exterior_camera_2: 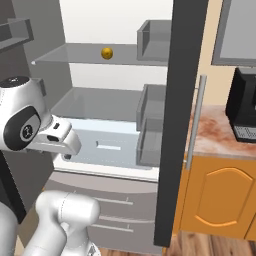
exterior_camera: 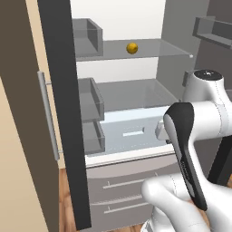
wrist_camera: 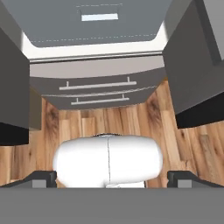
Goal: Retrieve a lemon from the fridge and place it on the cutting board with the fish.
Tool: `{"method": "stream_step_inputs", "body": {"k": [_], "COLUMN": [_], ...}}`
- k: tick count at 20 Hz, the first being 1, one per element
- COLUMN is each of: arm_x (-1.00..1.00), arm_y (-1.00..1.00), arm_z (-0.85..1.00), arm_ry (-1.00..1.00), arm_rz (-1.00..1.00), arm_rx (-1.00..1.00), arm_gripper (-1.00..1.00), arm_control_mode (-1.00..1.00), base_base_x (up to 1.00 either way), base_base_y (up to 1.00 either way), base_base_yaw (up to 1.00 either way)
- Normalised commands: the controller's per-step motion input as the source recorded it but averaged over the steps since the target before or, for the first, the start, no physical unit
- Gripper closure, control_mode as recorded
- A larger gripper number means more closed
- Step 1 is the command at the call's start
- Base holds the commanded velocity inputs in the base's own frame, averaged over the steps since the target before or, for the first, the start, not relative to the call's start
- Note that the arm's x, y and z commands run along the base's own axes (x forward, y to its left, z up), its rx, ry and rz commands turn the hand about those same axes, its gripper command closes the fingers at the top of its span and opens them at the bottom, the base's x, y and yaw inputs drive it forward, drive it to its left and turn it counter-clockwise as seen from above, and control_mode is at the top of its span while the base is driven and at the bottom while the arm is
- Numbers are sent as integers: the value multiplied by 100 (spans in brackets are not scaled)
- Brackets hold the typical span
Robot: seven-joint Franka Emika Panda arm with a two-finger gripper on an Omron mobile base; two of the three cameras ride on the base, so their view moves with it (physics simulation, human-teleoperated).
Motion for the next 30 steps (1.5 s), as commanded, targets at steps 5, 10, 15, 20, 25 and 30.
{"method": "stream_step_inputs", "body": {"k": [5, 10, 15, 20, 25, 30], "arm_x": [0, 0, 0, 0, 0, 0], "arm_y": [0, 0, 0, 0, 0, 0], "arm_z": [0, 0, 0, 0, 0, 0], "arm_ry": [0, 0, 0, 0, 0, 0], "arm_rz": [0, 0, 0, 0, 0, 0], "arm_rx": [0, 0, 0, 0, 0, 0], "arm_gripper": [-100, -100, -100, -100, -100, -100], "arm_control_mode": [100, 100, 100, 100, 100, 100], "base_base_x": [0, 19, 42, 41, 65, 65], "base_base_y": [-2, -1, -6, -6, -11, -7], "base_base_yaw": [-6, 0, 0, 0, 0, 0]}}
